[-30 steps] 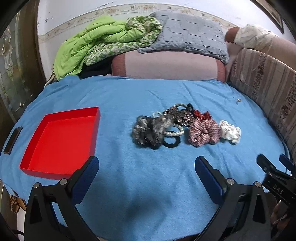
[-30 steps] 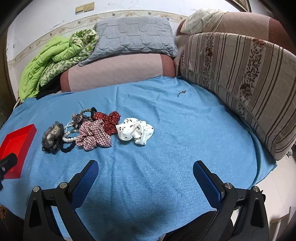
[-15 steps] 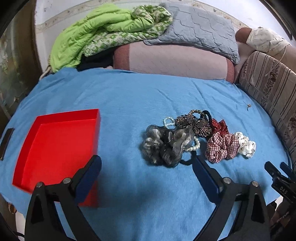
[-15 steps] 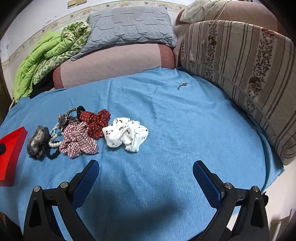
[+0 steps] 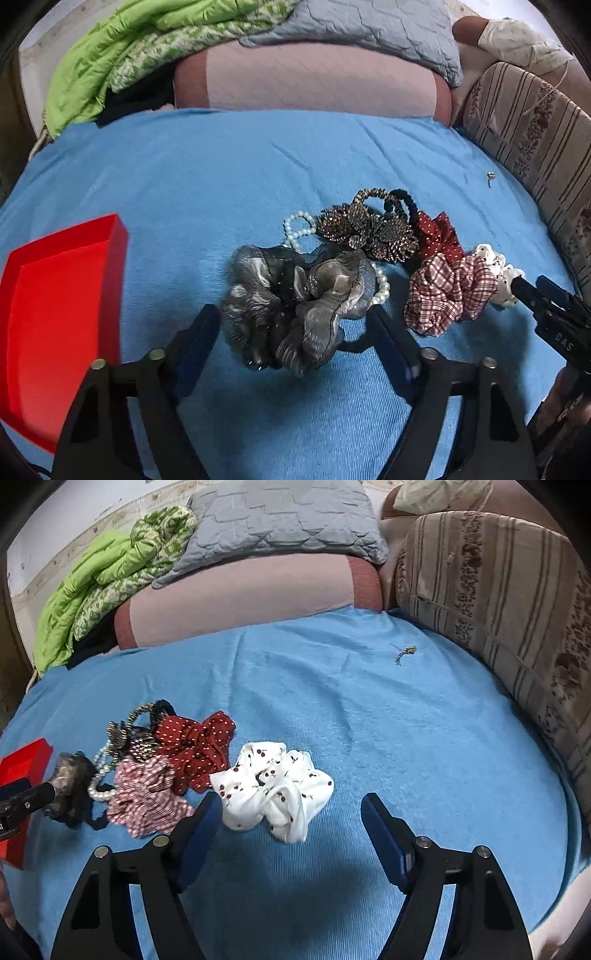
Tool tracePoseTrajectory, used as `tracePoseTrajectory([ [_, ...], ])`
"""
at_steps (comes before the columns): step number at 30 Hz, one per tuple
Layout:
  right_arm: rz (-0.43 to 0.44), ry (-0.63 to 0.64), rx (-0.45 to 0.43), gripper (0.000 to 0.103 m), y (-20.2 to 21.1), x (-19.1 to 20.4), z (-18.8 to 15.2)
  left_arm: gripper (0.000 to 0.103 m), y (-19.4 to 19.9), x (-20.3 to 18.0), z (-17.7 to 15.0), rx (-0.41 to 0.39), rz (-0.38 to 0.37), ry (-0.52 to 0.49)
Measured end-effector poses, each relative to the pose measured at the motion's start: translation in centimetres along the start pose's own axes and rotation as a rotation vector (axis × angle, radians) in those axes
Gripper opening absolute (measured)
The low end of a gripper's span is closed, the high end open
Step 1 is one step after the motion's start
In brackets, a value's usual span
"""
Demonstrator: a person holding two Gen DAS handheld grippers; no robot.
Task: Organize jewelry
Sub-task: 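Grasp the grey sheer scrunchie with left tool while right tool grasps white cherry scrunchie, then carry both scrunchies to the red tray and open both tools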
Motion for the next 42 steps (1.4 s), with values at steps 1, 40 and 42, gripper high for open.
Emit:
tracePoseTrajectory([
  [1, 0.001, 0.000, 0.007, 0.077, -0.4, 0.0, 0.0, 0.070, -0.5, 0.1, 0.0, 0.011, -0.005, 0.006],
  [40, 0.275, 0.081, -0.080, 0.011, 9.8, 11.6, 2.3, 0.014, 14.9, 11.2, -1.0, -0.159, 0.074, 0.168],
  [42, 0.315, 0.113, -0.078, 0.011, 10.1, 14.4, 2.5, 0.014, 15.4, 13.3, -1.0, -0.169, 0.102, 0.182],
])
Point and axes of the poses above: each gripper's, at about its wrist camera, not at the fingertips, and y roughly against the way its jaws point, x to its left, z to its top, the point moved 5 cm from there along -y, roughly the way its jaws point, and after that the axes turned 8 degrees about -x, right-handed, at the moved point
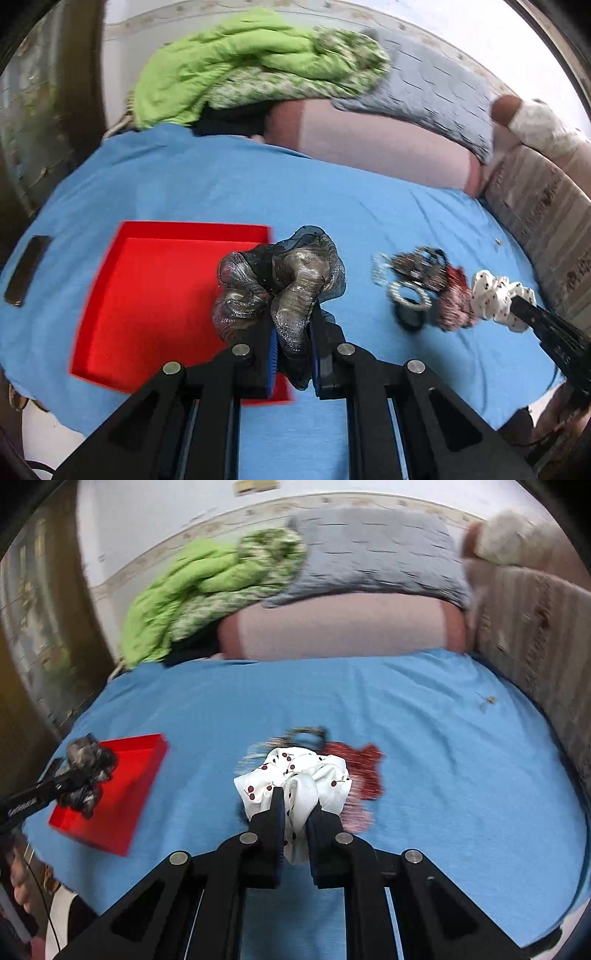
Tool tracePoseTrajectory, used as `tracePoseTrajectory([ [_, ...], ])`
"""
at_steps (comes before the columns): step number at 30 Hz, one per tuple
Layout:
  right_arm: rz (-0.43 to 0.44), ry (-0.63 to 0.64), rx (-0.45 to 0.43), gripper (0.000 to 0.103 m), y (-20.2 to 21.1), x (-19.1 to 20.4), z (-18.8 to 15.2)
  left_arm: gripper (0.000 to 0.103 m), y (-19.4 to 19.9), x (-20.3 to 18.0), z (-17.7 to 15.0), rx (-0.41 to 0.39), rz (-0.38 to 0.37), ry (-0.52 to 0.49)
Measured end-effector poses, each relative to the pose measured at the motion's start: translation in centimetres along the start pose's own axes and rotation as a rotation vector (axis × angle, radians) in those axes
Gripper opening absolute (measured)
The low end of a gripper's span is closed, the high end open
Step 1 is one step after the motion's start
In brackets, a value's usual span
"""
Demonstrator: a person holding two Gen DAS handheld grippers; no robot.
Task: Organize jewelry
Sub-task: 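Carry both scrunchies to the red tray and open both tools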
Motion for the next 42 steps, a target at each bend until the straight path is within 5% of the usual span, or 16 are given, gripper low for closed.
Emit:
tracePoseTrajectory([
  [8, 0.142, 0.044, 0.045, 0.012, -3.2, 8.5, 1.0, 0.014, -1.3, 7.3, 1.5, -0.004, 0.099, 0.029],
  [22, 0.280, 0.147, 0.122, 0.012, -14.2, 21.8, 2.4, 0.014, -9.8, 16.8, 3.6, 0.084, 0.218, 0.043],
  [29, 0.262, 0.168, 0.187, 0.012, -19.3, 23.8, 0.8, 0.015, -12.2, 18.4, 3.5, 0.108, 0.225, 0.045],
  [37, 0.246, 0.172, 0.224, 0.015, -21.5, 23.8, -0.7, 0.029, -13.4, 18.4, 3.1, 0.114, 0.230, 0.031],
  [39, 0.250, 0.173, 0.221, 0.021, -21.6, 23.9, -0.6, 0.034, -13.4, 18.4, 3.1, 0.110, 0.231, 0.034],
  [42, 0.249, 0.182, 0.201, 0.050, -21.1, 24.1, -0.3, 0.047, -12.9, 18.4, 3.3, 0.100, 0.216, 0.056],
])
Point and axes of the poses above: each gripper's, at about its wrist camera, not at the fingertips, and y roughly against the way its jaws point, x to its left, z to its top, the point moved 5 cm from there along -y, roughly the way its jaws point, and after that the axes turned 8 degrees about -x, right-handed, at the moved point
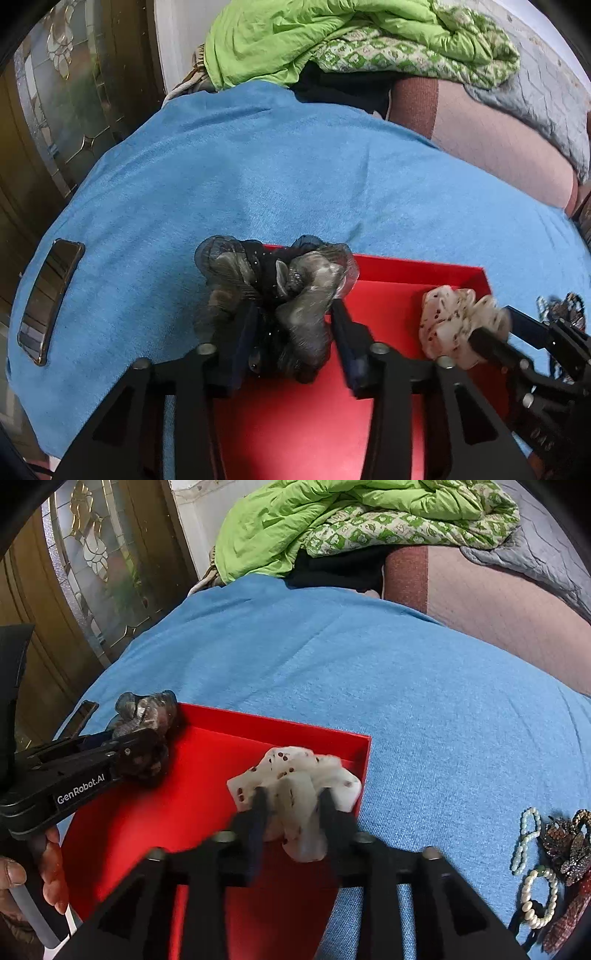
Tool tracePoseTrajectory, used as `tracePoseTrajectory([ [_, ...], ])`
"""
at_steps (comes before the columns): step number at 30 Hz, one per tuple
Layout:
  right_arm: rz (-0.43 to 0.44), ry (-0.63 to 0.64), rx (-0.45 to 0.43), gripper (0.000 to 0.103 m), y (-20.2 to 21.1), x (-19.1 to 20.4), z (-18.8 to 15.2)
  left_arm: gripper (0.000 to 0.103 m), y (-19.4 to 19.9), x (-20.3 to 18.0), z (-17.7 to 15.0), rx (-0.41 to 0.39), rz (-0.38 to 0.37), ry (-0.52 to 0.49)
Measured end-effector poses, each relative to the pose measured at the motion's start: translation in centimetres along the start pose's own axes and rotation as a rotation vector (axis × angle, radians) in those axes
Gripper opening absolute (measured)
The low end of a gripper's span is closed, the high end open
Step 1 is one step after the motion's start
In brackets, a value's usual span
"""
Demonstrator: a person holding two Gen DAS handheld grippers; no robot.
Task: Organize jewelry
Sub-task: 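Carry both scrunchies to the red tray and open both tools, then move both tools back toward the remaining accessories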
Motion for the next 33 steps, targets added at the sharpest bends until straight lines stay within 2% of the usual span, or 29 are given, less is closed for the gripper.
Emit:
tracePoseTrajectory([
  [1, -0.002, 0.006, -0.010, 0.056, 0.3, 0.1, 0.1, 0.049, 0.3, 0.1, 0.1, -0.005, -0.004, 0.010],
  [2, -0.004, 0.014, -0.019, 0.058, 0.6, 0.3, 0.2, 0.053, 0.6, 0.2, 0.2, -0.009, -0.008, 0.021],
  [8, 0.006, 0.027, -0.053, 0.058, 3.2, 0.6, 0.5, 0.054, 3.8, 0.9, 1.0, -0.056, 0.008, 0.070],
  [11, 0.009, 0.004, -0.071, 0.060, 5.3, 0.2, 0.2, 0.054, 6.2, 0.8, 1.1, -0.086, 0.031, 0.070],
  [16, -0.003, -0.039, -0.086, 0.064, 9.1, -1.4, -1.2, 0.057, 10.3, -0.5, 0.9, -0.155, 0.018, 0.062],
  [22, -0.066, -0.067, -0.101, 0.066, 13.8, -4.9, -3.7, 0.058, 13.5, -4.3, 0.0, -0.183, -0.030, 0.067],
  [26, -0.136, -0.059, -0.118, 0.066, 17.0, -7.2, -5.3, 0.058, 14.8, -8.1, -0.6, -0.213, -0.065, 0.023],
  [29, -0.192, -0.071, -0.127, 0.069, 19.5, -9.5, -6.6, 0.058, 15.2, -11.3, -1.2, -0.201, -0.093, -0.012],
  [33, -0.261, -0.156, -0.128, 0.072, 22.3, -13.5, -8.6, 0.058, 15.5, -15.5, -2.5, -0.163, -0.166, -0.056],
])
Point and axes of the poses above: each gripper's, at about its wrist camera, not at the fingertips, and y roughly against the way its jaws point, x to its left, z to its top, the point moved 5 cm from there along -y, roughly the way its jaws point, and after that the axes turned 8 degrees about -x, right-handed, at the moved point
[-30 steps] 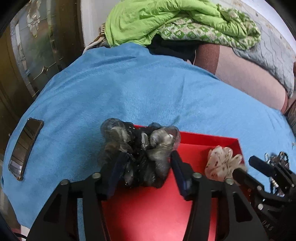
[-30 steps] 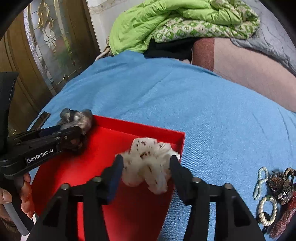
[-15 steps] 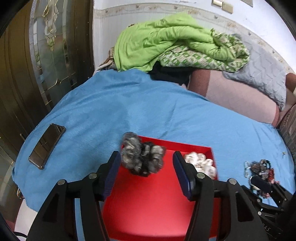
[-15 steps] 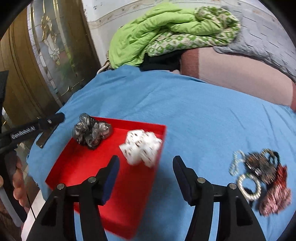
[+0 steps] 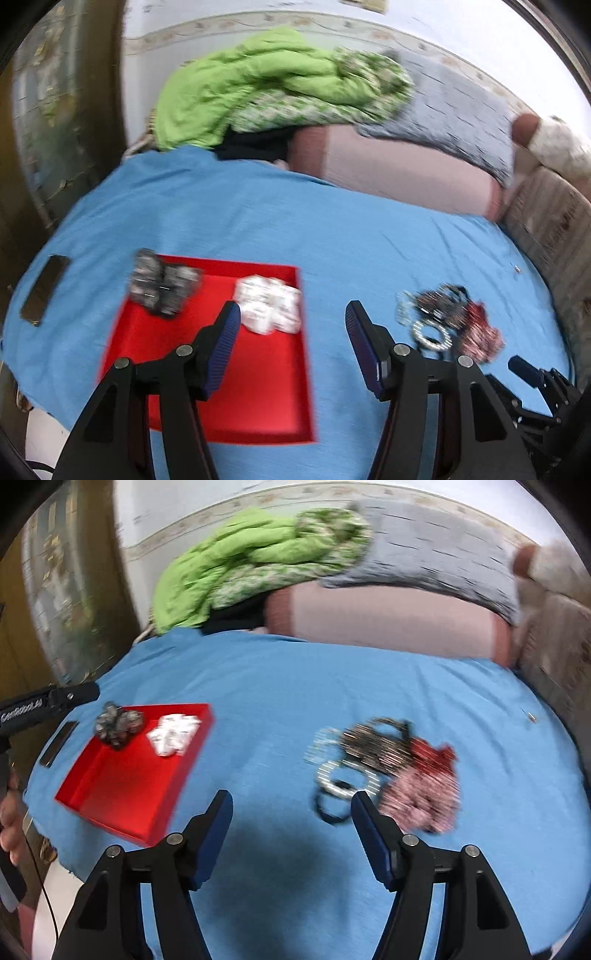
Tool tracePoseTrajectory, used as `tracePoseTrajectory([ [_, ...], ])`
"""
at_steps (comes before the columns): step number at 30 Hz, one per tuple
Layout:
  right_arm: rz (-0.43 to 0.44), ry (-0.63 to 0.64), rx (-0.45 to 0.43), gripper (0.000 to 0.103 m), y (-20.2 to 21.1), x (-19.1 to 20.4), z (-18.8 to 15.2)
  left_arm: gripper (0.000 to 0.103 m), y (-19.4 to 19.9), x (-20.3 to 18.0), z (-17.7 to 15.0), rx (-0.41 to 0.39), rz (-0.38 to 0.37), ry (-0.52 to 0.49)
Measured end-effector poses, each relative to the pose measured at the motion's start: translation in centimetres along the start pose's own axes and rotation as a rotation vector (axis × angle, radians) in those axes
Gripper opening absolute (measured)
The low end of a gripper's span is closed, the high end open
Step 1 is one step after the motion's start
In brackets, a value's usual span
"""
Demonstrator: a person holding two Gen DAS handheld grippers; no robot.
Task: Organize jewelry
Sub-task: 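Move both tools back toward the remaining accessories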
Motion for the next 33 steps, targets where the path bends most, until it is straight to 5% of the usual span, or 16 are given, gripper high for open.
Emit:
tracePoseTrajectory([
  [14, -0.205, -0.092, -0.069, 0.093, 3.9, -8.3, -2.9, 0.058, 0.8, -10.3, -3.5, 0.055, -0.086, -0.167],
  [33, -0.198, -0.187, -0.004, 0.095, 3.0, -13.4, -6.1, 0.058, -2.0, -9.9, -6.9, 0.146, -0.073, -0.123],
])
Point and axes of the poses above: each gripper's, at about its wrist camera, not at the fingertips, and y roughly against the way its jaws point, x to its left, z to its top, the point moved 5 cm from there along -y, roughly the way its jaws point, and after that the axes turned 8 degrees about -x, right-handed, at the moved point
